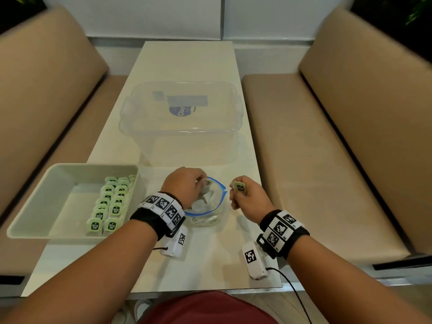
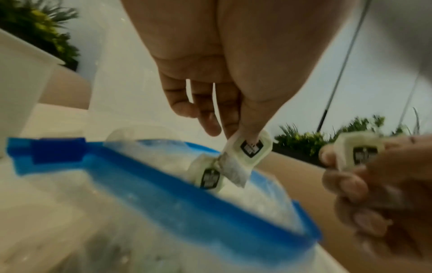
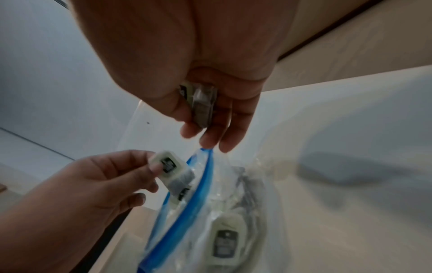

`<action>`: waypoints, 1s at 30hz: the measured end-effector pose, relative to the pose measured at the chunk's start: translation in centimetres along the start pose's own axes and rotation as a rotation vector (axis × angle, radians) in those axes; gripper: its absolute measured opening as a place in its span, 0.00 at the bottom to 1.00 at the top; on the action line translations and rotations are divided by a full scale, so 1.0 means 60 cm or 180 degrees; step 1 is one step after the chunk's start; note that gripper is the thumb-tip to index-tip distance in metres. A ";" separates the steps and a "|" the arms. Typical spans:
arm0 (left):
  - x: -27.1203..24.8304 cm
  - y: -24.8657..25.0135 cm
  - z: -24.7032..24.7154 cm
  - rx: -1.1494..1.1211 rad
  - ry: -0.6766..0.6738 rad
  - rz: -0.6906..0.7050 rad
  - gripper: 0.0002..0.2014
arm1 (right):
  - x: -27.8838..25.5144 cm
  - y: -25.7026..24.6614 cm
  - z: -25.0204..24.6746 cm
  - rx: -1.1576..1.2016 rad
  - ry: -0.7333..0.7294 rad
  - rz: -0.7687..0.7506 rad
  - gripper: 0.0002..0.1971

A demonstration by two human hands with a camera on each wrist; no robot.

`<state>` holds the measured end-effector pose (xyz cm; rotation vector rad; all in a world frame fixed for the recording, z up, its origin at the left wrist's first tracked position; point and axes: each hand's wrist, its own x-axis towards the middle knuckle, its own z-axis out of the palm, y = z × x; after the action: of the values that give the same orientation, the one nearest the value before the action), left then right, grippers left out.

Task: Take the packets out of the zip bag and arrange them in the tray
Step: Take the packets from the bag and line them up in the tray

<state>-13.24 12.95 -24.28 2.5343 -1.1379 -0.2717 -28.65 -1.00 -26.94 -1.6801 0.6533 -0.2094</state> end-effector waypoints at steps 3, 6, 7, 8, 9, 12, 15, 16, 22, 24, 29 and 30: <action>-0.012 0.005 -0.033 -0.0584 0.0265 0.0008 0.06 | 0.009 -0.021 0.004 -0.0117 0.0076 -0.0224 0.12; -0.023 0.010 -0.061 -0.1052 0.0272 0.0179 0.05 | 0.016 -0.050 0.015 -0.0162 0.0015 -0.0618 0.09; -0.026 0.011 -0.068 -0.1146 0.0258 0.0261 0.04 | 0.019 -0.059 0.021 -0.0119 -0.0034 -0.0698 0.10; -0.029 0.012 -0.074 -0.1224 0.0259 0.0350 0.04 | 0.022 -0.067 0.028 -0.0088 -0.0075 -0.0741 0.10; -0.032 0.012 -0.080 -0.1291 0.0280 0.0434 0.04 | 0.025 -0.073 0.035 -0.0064 -0.0109 -0.0769 0.08; -0.040 0.006 -0.091 -0.1501 0.0430 0.0462 0.03 | 0.030 -0.089 0.053 0.0061 -0.0186 -0.0830 0.06; -0.044 -0.016 -0.095 -0.1724 0.0357 0.0149 0.03 | 0.035 -0.106 0.072 0.0225 -0.0149 -0.0834 0.07; -0.045 -0.024 -0.097 -0.1690 0.0299 0.0090 0.03 | 0.037 -0.111 0.078 0.0246 -0.0132 -0.0823 0.06; -0.059 -0.070 -0.125 -0.1585 0.0355 -0.0037 0.12 | 0.050 -0.143 0.127 0.0140 -0.0197 -0.0828 0.05; -0.063 -0.092 -0.138 -0.1731 0.0384 -0.0120 0.11 | 0.054 -0.155 0.150 0.0102 -0.0223 -0.0876 0.06; -0.066 -0.178 -0.184 -0.1883 0.0291 -0.0472 0.04 | 0.077 -0.176 0.229 0.0173 -0.0127 -0.0759 0.06; -0.063 -0.204 -0.196 -0.1735 0.0388 -0.0598 0.02 | 0.082 -0.177 0.247 0.0199 -0.0113 -0.0700 0.06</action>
<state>-3.68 26.14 -18.09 2.1326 -0.6638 -0.4057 -14.26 9.79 -21.26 -1.6907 0.4307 -0.3523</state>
